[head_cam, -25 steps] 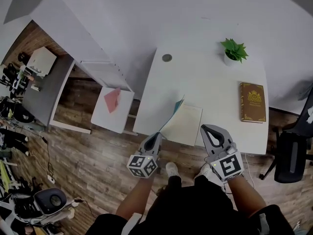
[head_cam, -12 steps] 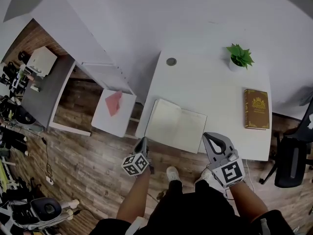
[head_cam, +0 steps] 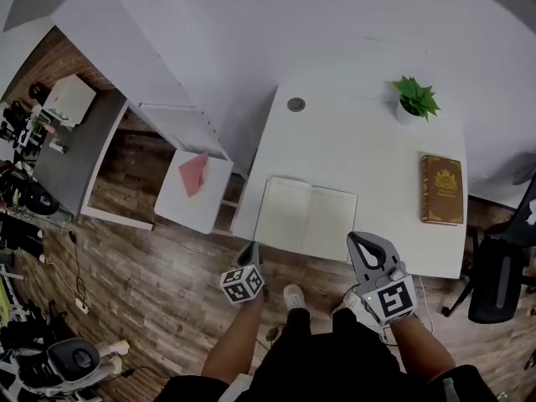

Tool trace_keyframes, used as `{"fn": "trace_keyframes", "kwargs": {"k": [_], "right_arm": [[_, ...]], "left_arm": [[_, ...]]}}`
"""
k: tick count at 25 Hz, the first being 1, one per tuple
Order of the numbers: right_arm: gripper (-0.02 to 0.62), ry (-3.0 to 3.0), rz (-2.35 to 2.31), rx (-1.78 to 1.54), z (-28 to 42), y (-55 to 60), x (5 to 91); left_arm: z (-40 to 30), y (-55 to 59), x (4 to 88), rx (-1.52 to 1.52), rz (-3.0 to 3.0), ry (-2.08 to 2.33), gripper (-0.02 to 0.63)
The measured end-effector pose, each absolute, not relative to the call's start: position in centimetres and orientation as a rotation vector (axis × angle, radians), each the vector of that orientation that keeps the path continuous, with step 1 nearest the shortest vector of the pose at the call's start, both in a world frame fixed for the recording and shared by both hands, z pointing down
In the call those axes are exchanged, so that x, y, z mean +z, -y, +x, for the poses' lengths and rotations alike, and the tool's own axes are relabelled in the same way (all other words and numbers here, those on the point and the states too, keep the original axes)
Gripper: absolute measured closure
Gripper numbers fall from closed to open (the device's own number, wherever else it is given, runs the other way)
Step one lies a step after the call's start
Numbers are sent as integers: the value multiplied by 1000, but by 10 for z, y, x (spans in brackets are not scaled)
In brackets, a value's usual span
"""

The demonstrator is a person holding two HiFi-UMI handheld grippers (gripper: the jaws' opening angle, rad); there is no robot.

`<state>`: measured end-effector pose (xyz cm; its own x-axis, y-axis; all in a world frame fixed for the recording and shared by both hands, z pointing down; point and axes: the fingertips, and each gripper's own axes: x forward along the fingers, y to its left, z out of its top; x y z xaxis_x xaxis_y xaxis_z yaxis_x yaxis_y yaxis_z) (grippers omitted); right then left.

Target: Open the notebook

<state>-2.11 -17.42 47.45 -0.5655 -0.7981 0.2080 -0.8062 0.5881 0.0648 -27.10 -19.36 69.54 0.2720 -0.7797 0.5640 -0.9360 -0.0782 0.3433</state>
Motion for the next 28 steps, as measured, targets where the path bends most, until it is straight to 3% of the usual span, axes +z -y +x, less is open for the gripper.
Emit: {"fn": "trace_keyframes", "kwargs": {"k": [5,8,11,18,28], "right_arm": [[601,2602,1344,49,-20,173,469],[601,2605,1352,45,-18,171,467],[601,2605,1384,109,-15,168,469],[601,2619,1393,64,-11,166,461],[601,2622,1445,45,9,159,449]], "left_arm": [[-275,189,693,344,1909,1570,584],[-279,184,686,393,1944,1609,480],[-282,178,674,411,1964,1656,426],[-256,191,605,366,2176,1689,426],[-165,200,500,214,2535,1565,453]]}}
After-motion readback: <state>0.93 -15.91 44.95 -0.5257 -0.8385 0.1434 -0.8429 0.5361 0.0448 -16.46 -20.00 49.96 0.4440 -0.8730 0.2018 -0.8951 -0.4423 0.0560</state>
